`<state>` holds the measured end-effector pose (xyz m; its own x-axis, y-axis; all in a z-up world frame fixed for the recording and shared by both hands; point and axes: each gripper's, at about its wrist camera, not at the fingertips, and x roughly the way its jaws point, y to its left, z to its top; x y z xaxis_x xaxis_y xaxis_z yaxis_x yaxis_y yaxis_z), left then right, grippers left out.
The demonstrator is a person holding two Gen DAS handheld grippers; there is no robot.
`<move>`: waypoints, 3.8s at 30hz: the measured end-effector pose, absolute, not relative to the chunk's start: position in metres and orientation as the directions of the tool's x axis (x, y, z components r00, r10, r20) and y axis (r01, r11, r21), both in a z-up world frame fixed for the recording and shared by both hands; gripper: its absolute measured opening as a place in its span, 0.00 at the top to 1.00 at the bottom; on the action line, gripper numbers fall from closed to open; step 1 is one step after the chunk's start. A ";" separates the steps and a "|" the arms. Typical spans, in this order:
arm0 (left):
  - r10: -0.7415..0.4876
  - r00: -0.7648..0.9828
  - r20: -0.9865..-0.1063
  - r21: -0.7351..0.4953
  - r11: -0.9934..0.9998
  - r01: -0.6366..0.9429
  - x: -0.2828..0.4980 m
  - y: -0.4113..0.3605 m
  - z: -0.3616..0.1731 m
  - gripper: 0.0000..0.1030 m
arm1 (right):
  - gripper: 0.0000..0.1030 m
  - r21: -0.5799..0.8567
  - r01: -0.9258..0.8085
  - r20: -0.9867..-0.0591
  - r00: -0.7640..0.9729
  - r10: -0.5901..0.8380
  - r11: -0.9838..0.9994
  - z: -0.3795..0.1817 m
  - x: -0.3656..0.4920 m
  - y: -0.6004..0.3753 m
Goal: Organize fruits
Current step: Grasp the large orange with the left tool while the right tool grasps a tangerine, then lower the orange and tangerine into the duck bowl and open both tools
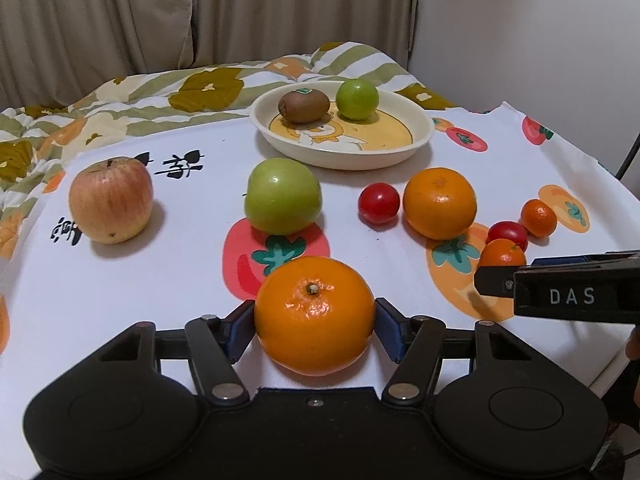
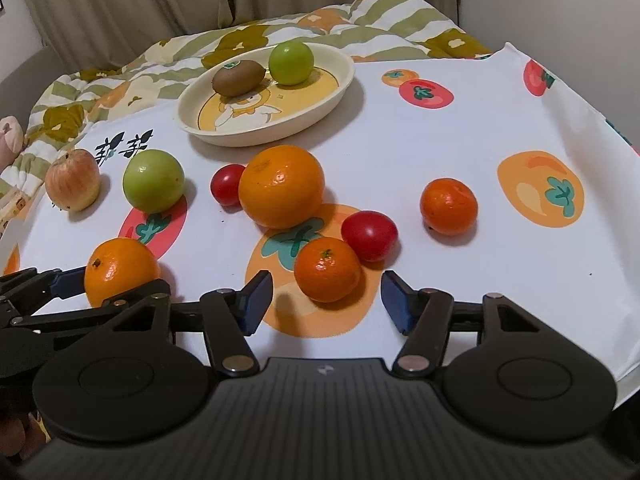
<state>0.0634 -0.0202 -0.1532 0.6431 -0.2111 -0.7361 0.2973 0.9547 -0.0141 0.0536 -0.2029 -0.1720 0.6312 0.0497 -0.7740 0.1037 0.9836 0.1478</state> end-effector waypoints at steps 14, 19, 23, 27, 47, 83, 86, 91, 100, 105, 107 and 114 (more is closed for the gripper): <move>-0.162 0.658 -0.735 0.004 0.970 0.244 0.056 -0.002 -0.149 0.35 | 0.49 0.117 0.095 -0.782 0.623 0.033 0.989 -0.178 0.064 -0.197; -0.153 0.670 -0.726 0.005 0.974 0.228 0.052 0.002 -0.139 0.35 | 0.49 0.134 0.082 -0.774 0.631 0.052 0.988 -0.169 0.061 -0.195; -0.145 0.685 -0.714 0.003 0.978 0.210 0.049 0.005 -0.124 0.35 | 0.49 0.141 0.054 -0.758 0.648 0.072 0.989 -0.153 0.059 -0.191; -0.135 0.704 -0.698 0.005 0.981 0.193 0.048 0.007 -0.105 0.35 | 0.49 0.149 0.030 -0.738 0.668 0.090 0.988 -0.133 0.057 -0.190; -0.099 0.773 -0.627 -0.007 0.993 0.122 0.079 -0.032 -0.027 0.35 | 0.50 0.172 -0.107 -0.661 0.725 0.195 0.979 -0.049 0.093 -0.231; -0.051 0.605 -0.794 0.036 0.991 0.130 0.254 -0.132 -0.117 0.36 | 0.50 0.146 -0.254 -0.756 0.594 0.274 0.956 -0.125 0.287 -0.296; -0.042 0.593 -0.804 0.047 0.990 0.134 0.256 -0.135 -0.121 0.35 | 0.50 0.145 -0.267 -0.759 0.588 0.280 0.953 -0.126 0.289 -0.295; -0.039 0.577 -0.816 0.060 0.987 0.151 0.258 -0.139 -0.125 0.35 | 0.50 0.144 -0.283 -0.762 0.579 0.289 0.948 -0.126 0.290 -0.293; -0.045 0.546 -0.837 0.061 0.983 0.175 0.259 -0.144 -0.134 0.35 | 0.49 0.140 -0.292 -0.764 0.576 0.290 0.946 -0.124 0.289 -0.294; -0.067 0.560 -0.826 0.040 0.983 0.178 0.254 -0.143 -0.129 0.30 | 0.49 0.139 -0.295 -0.760 0.580 0.293 0.945 -0.123 0.287 -0.294; -0.078 0.590 -0.804 0.037 0.983 0.180 0.249 -0.141 -0.120 0.08 | 0.50 0.139 -0.297 -0.757 0.583 0.295 0.945 -0.121 0.286 -0.293; -0.059 0.610 -0.790 0.045 0.987 0.154 0.229 -0.131 -0.105 0.07 | 0.49 0.166 -0.337 -0.750 0.567 0.340 0.927 -0.118 0.283 -0.290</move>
